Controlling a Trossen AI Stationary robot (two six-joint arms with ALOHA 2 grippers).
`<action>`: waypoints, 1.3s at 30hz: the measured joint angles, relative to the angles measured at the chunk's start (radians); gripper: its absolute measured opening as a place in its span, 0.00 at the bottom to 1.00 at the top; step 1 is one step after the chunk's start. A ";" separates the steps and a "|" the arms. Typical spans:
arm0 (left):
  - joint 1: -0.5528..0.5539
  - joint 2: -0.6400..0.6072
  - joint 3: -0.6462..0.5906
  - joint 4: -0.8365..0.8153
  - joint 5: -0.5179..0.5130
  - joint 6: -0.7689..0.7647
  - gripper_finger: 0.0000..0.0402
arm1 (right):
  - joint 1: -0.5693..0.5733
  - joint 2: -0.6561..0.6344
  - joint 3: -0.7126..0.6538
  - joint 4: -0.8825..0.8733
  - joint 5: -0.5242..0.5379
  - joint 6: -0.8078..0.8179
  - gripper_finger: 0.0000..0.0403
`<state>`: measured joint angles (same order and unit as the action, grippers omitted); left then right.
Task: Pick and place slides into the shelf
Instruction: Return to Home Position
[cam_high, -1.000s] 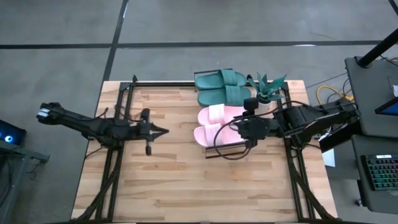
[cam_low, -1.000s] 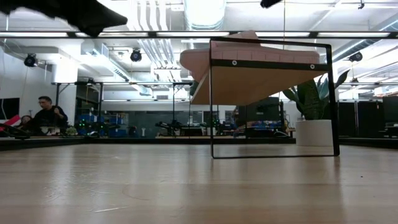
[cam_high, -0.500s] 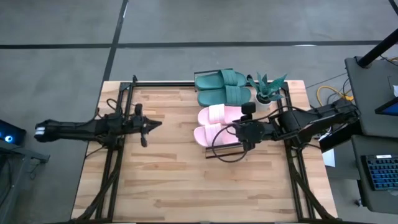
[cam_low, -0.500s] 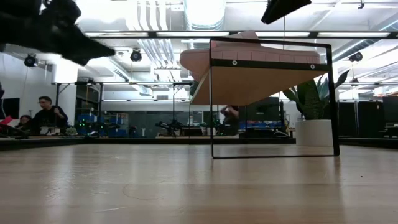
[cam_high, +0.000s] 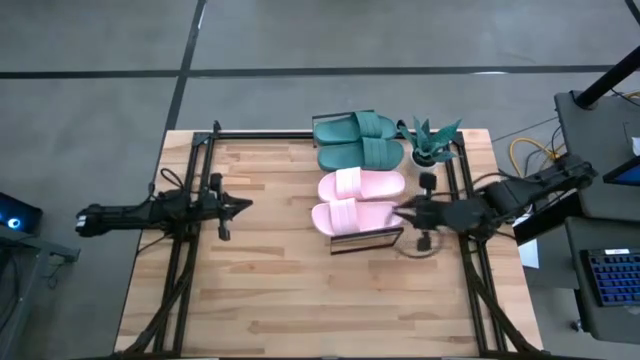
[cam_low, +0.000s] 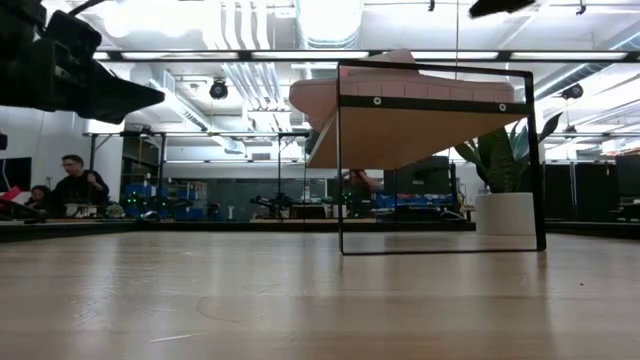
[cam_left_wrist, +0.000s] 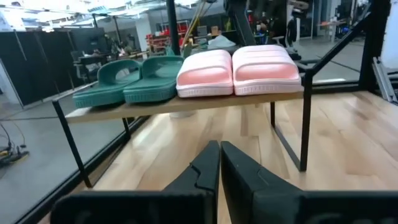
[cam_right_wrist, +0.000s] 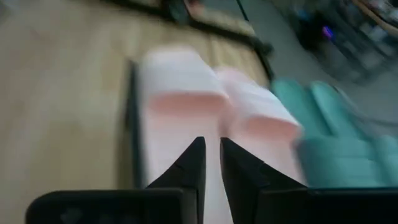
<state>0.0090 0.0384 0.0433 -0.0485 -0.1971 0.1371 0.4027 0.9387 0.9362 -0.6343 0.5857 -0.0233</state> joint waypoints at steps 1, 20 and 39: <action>0.000 0.008 0.000 0.001 -0.002 -0.001 0.00 | 0.015 -0.049 -0.061 0.081 -0.031 0.004 0.09; 0.000 0.043 -0.003 0.015 -0.010 -0.001 0.00 | -0.166 -0.550 -0.891 0.924 -0.513 -0.142 0.07; 0.000 0.046 -0.004 0.015 -0.009 -0.003 0.00 | -0.289 -0.743 -0.895 0.805 -0.715 -0.065 0.07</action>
<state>0.0090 0.0845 0.0395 -0.0330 -0.2062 0.1341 0.1138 0.1956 0.0407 0.1708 -0.1294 -0.0881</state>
